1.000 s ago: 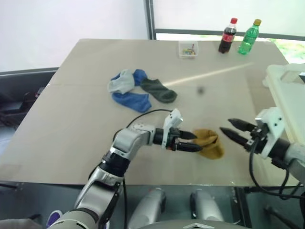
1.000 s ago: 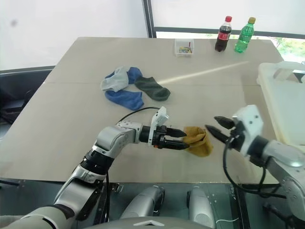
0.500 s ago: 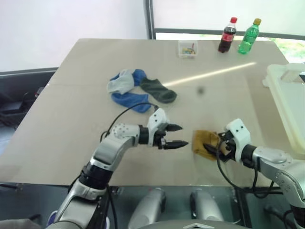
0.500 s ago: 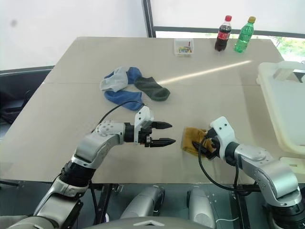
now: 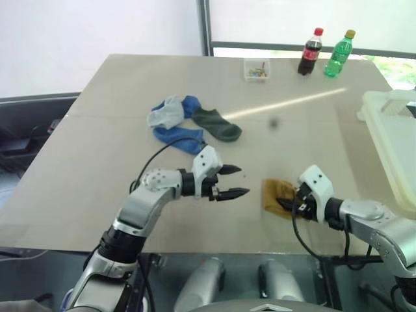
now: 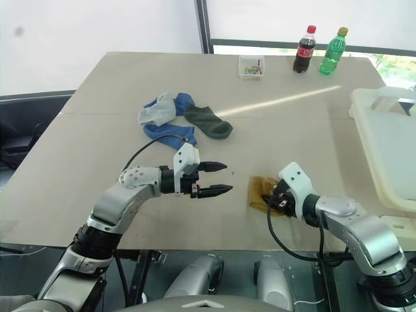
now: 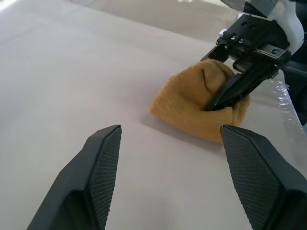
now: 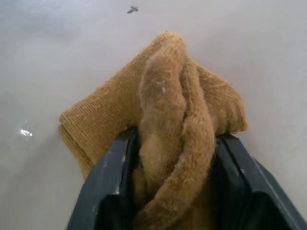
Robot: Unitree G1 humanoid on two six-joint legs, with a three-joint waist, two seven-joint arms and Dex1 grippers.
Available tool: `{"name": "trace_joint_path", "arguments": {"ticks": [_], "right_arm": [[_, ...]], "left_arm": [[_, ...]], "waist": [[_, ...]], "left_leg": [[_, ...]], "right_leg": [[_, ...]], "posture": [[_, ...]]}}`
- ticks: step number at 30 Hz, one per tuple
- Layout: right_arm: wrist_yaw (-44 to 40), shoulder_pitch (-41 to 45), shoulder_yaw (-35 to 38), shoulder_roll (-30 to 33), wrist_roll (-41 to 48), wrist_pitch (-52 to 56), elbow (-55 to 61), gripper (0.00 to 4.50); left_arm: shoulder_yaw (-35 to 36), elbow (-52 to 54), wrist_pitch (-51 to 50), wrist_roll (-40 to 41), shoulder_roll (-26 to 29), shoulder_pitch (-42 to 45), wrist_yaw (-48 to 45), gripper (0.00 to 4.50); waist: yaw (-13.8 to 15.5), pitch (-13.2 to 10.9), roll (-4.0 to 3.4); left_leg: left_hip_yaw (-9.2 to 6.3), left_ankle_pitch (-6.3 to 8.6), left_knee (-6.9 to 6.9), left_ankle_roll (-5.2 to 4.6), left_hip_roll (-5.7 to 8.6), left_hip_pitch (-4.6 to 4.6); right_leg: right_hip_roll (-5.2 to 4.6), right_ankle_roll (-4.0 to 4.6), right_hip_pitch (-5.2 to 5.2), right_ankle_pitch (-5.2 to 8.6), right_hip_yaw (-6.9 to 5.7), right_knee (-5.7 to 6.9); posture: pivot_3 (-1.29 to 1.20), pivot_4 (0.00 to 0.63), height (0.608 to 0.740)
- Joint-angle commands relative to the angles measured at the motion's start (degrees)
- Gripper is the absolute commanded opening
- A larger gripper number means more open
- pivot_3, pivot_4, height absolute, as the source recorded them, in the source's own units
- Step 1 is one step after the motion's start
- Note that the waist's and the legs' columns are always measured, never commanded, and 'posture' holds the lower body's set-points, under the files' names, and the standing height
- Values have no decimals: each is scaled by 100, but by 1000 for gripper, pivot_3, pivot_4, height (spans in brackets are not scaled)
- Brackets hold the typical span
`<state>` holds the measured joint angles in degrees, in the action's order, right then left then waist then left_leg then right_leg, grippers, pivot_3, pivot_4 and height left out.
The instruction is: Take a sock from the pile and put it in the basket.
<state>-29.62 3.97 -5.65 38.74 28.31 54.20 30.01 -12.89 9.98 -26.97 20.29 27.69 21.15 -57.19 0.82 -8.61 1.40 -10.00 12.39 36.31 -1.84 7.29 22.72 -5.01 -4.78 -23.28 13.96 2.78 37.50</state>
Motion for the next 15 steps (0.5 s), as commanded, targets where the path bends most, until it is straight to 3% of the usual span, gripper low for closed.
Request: {"name": "trace_joint_path", "arguments": {"ticks": [1,2,3,7,15], "right_arm": [[-20,-101,311,-373,325,312,-600,2093],[37,12,695,-600,567,281,-638,1676],[123,153,1072,-797,772,243,-688,1569],[431,686,2064,-1124,1203,202,-914,47],[996,2248,3455,-962,1724,16,-1837,9]], "left_arm": [[49,353,101,119,-92,-26,53,3456],[56,363,85,137,-131,-23,80,3456],[70,360,93,148,-173,-16,106,3456],[95,220,111,164,-454,119,265,3456],[45,-388,398,-51,-1263,592,787,3456]], "waist": [[0,2,3],[-2,2,3],[-8,0,3],[-5,-30,-42],[-8,-35,-48]], "left_leg": [[-1,0,0,0,-2,0],[-2,0,1,0,-3,0],[-2,0,1,0,-3,0],[15,-1,5,-1,-6,5],[17,-2,0,0,3,26]], "right_leg": [[0,0,2,0,-1,-4],[0,0,3,0,0,-7],[0,0,4,-1,0,-7],[2,0,-4,-3,18,4],[7,2,-29,-3,20,15]], "posture": [[0,150,739],[0,150,739],[0,150,739],[0,150,739],[0,150,739]]}}
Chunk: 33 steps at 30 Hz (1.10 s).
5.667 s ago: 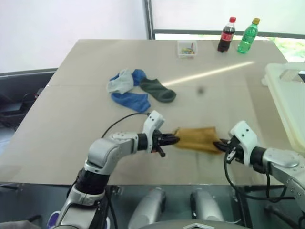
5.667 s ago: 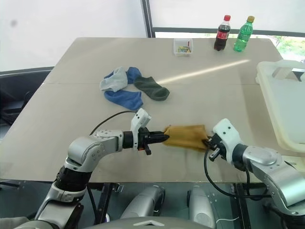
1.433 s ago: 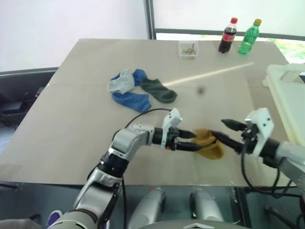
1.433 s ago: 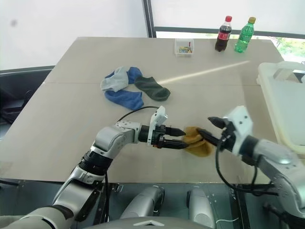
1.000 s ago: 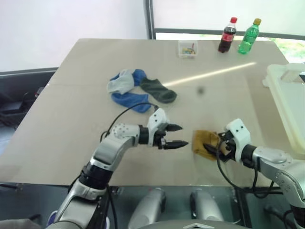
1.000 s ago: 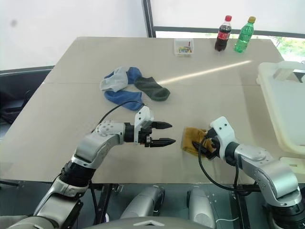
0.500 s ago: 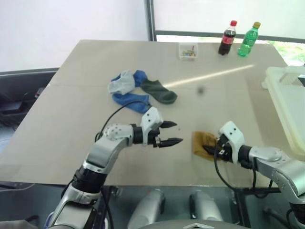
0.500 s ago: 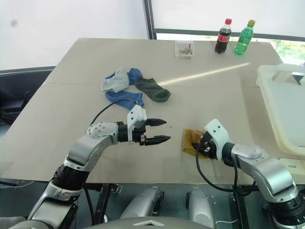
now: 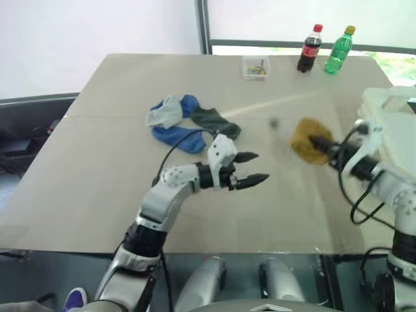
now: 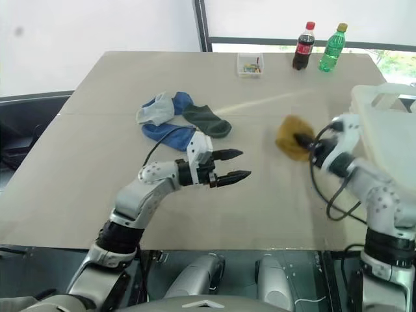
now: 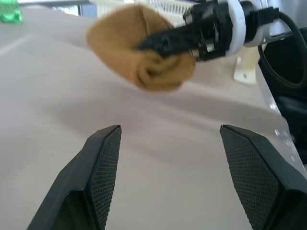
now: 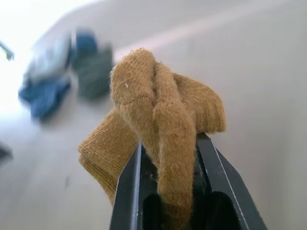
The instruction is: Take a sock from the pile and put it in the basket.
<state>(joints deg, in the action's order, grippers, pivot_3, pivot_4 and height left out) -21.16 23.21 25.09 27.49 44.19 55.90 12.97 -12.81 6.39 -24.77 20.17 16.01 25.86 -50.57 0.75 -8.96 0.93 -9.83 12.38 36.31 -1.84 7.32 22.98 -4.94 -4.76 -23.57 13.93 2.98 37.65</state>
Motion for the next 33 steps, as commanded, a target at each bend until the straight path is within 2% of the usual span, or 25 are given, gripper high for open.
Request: {"name": "trace_joint_path", "arguments": {"ticks": [1,7,9,12,15,17,20,24,32,33], "right_arm": [[185,407,403,190,121,-173,-203,9],[1129,2107,703,905,-1034,-1577,-2527,9],[1285,2700,636,1213,-1470,-2287,-3809,9],[1327,3406,569,1455,-1804,-3013,-5325,9],[1032,4012,262,1625,-2228,-3602,-6916,9],[1028,4240,140,1650,-2433,-3795,-7616,9],[1025,4376,49,1677,-2612,-4017,-8108,9],[1120,4362,27,1668,-2715,-4113,-8348,9],[1016,4247,106,1640,-2700,-4012,-8544,9],[1019,4218,141,1655,-2677,-3991,-8577,509]], "left_arm": [[36,-70,201,-51,-124,147,138,3456],[86,-286,353,-157,-531,395,559,3456],[90,-306,433,-269,-550,376,697,3456],[105,-314,487,-337,-548,382,795,3456],[169,-258,515,-367,-570,422,926,3456],[186,-175,661,-435,-626,447,1078,3456],[124,-11,1101,-541,-687,402,1116,3456],[259,322,528,170,-660,304,776,3456],[276,315,424,430,-593,345,607,3456],[275,292,431,433,-600,360,606,3456]], "waist": [[-4,0,0],[13,-26,-37],[6,-26,-37],[-10,-27,-36],[-103,-27,-37],[-158,-28,-36],[-165,-32,-37],[-164,-34,-40],[-167,-34,-40],[-166,-34,-40]], "left_leg": [[1,0,-1,0,1,1],[15,-1,-2,-4,19,5],[10,-1,-1,-2,15,4],[16,-11,-5,15,14,4],[39,-9,-12,11,9,3],[55,-6,-12,5,8,1],[70,-2,-12,-1,7,0],[86,0,-12,-6,6,3],[97,2,-10,-8,3,-2],[98,2,-10,-8,3,-2]], "right_leg": [[-1,0,-1,0,1,0],[-14,-2,-8,-1,13,4],[-9,-2,-3,0,5,2],[-8,0,-6,0,9,-1],[-6,0,-8,1,28,-6],[-6,0,-9,1,42,-7],[-4,-1,-11,0,57,-7],[-3,-2,-22,0,74,-3],[4,-3,-22,0,82,2],[4,-2,-22,0,83,2]], "posture": [[0,150,739],[0,150,739],[0,150,739],[0,150,739],[0,150,739],[0,150,739],[0,150,739],[0,150,739],[0,150,739],[0,150,739]]}}
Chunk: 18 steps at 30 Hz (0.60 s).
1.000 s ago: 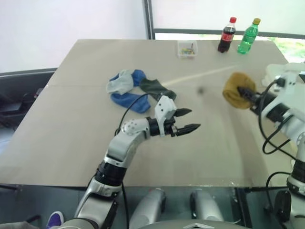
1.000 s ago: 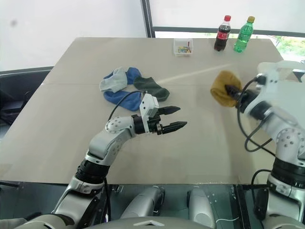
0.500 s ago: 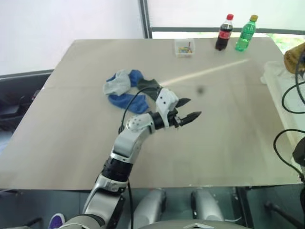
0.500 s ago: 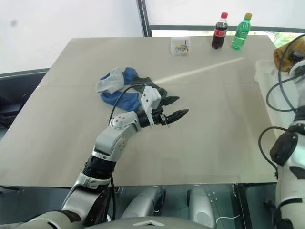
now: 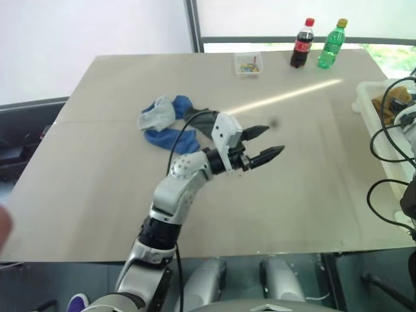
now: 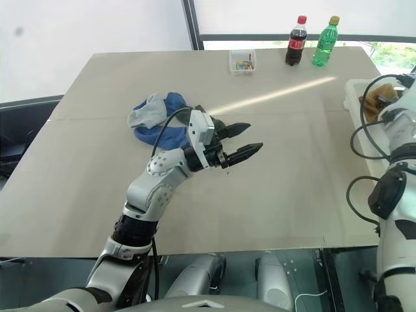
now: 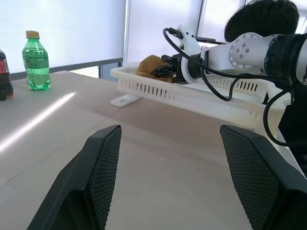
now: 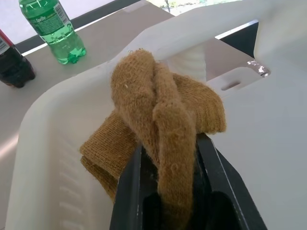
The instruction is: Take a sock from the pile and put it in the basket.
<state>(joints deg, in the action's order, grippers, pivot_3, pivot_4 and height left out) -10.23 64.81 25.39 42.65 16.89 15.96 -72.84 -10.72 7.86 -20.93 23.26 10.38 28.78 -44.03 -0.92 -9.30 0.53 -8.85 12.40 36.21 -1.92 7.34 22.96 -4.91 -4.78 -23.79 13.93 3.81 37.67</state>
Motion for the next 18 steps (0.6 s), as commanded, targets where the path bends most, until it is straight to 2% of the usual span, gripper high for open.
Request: {"name": "trace_joint_path", "arguments": {"ticks": [1,2,8,13,18], "right_arm": [[-29,28,140,160,59,-3,-29,1039],[-19,-1,182,176,81,-26,-48,1331],[2,-113,314,243,197,18,95,4463],[-118,-695,270,176,241,248,865,4463],[8,-2453,387,-207,755,1630,4220,4463]], "left_arm": [[63,110,60,116,-45,86,-48,3456],[62,86,68,112,-52,99,-48,3456],[49,47,56,90,-58,99,-56,3456],[98,103,-87,110,7,40,9,3456],[143,74,-297,6,199,-45,132,3456]], "waist": [[2,0,0],[3,0,0],[2,0,0],[15,0,0],[23,2,-1]], "left_leg": [[0,0,0,0,0,0],[0,0,0,0,0,0],[3,1,0,-1,0,0],[3,1,1,-2,-2,-1],[-4,4,9,-6,-2,2]], "right_leg": [[0,0,0,0,0,0],[0,0,0,0,0,0],[0,0,0,0,3,0],[2,0,1,0,3,-1],[1,-1,1,0,1,1]], "posture": [[0,150,739],[0,150,739],[0,150,739],[0,150,739],[0,150,739]]}}
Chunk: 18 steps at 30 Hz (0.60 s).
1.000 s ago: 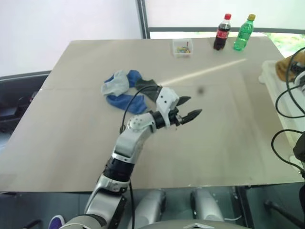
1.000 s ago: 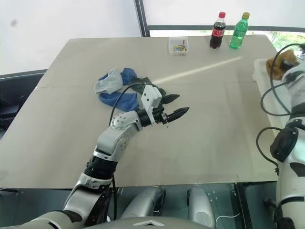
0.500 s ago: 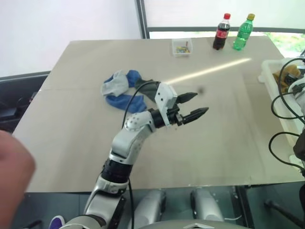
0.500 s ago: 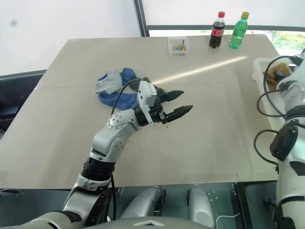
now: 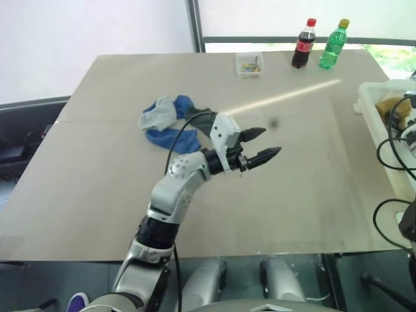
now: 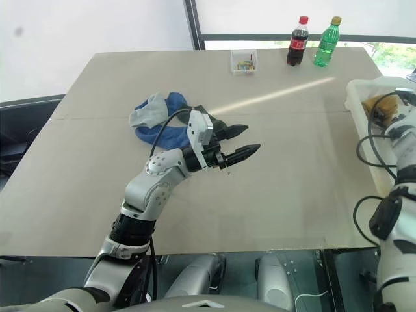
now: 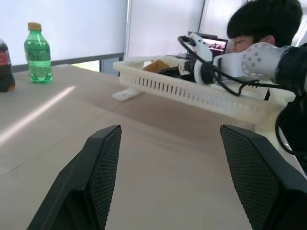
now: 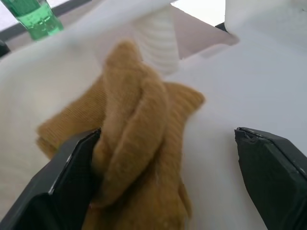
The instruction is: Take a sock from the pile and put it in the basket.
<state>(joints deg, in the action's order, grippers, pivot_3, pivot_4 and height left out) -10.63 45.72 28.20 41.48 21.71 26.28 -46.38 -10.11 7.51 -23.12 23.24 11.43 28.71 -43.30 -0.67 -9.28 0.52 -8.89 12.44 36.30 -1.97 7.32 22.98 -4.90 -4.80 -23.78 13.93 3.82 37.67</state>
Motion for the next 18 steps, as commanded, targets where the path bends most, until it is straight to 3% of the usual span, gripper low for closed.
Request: {"name": "trace_joint_path", "arguments": {"ticks": [1,3,9,18], "right_arm": [[68,-1099,131,-217,464,900,2689,4463],[-6,-1937,170,-433,841,1233,4431,4463],[-400,-3194,-253,-744,1472,1435,7353,4463],[-508,-3540,-962,-768,626,999,7213,4463]], "left_arm": [[163,53,-168,18,131,-70,140,3456],[296,-79,-237,-111,213,-120,387,3456],[415,91,-487,-220,845,-575,302,3456],[356,169,-340,-247,1143,-527,96,3456]], "waist": [[-4,2,-4],[2,4,-8],[-112,7,-16],[68,4,-10]], "left_leg": [[0,0,2,0,0,0],[-3,1,3,0,-1,0],[13,14,3,-20,-15,-18],[11,15,27,-21,-14,-20]], "right_leg": [[0,0,-1,0,0,2],[0,-1,-3,1,1,8],[13,-5,-5,1,18,28],[16,-16,14,-7,12,17]], "posture": [[0,150,739],[0,150,739],[0,150,739],[0,150,739]]}}
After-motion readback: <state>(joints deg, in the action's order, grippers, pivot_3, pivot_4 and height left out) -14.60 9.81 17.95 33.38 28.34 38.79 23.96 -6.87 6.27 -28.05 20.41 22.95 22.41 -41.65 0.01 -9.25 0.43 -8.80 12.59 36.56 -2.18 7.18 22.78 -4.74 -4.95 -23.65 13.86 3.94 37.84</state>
